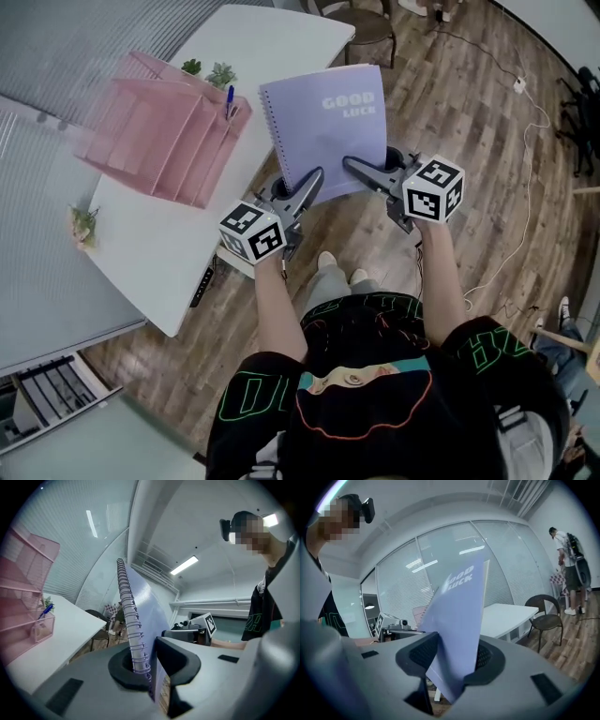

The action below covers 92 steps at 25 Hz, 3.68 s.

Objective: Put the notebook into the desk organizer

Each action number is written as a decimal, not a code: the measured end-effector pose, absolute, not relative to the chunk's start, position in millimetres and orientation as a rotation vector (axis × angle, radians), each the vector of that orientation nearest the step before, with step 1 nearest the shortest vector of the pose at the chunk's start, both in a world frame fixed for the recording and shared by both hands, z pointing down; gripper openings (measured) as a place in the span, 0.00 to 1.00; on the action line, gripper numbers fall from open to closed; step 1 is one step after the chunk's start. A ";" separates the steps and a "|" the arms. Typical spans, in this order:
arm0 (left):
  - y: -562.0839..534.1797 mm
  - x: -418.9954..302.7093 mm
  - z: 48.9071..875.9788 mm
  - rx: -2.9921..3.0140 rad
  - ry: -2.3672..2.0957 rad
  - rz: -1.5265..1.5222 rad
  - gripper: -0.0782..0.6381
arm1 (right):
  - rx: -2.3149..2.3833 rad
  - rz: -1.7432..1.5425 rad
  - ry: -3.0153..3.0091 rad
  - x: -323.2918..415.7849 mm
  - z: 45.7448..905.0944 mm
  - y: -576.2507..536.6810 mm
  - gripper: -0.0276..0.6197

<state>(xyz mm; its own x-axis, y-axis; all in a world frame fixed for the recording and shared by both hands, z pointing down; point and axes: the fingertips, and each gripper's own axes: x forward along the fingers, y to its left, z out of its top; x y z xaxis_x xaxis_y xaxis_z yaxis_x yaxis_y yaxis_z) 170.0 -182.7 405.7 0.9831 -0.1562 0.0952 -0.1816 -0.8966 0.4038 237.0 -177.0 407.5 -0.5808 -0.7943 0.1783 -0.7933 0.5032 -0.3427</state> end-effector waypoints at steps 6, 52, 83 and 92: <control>-198.1 114.9 429.5 2.611 -0.423 0.054 0.18 | -1.275 -0.707 2.845 181.9 431.1 -201.9 0.29; -284.6 -68.3 529.2 1.952 -0.840 -0.447 0.16 | -0.804 -1.271 3.112 -2.4 534.3 -319.5 0.36; -329.3 -79.0 519.3 1.730 -0.914 -0.630 0.15 | -0.965 -0.931 3.736 -3.2 579.4 -256.9 0.08; -319.7 -71.0 515.5 1.914 -1.010 -0.344 0.38 | -0.944 -0.798 3.671 -3.4 555.2 -278.1 0.08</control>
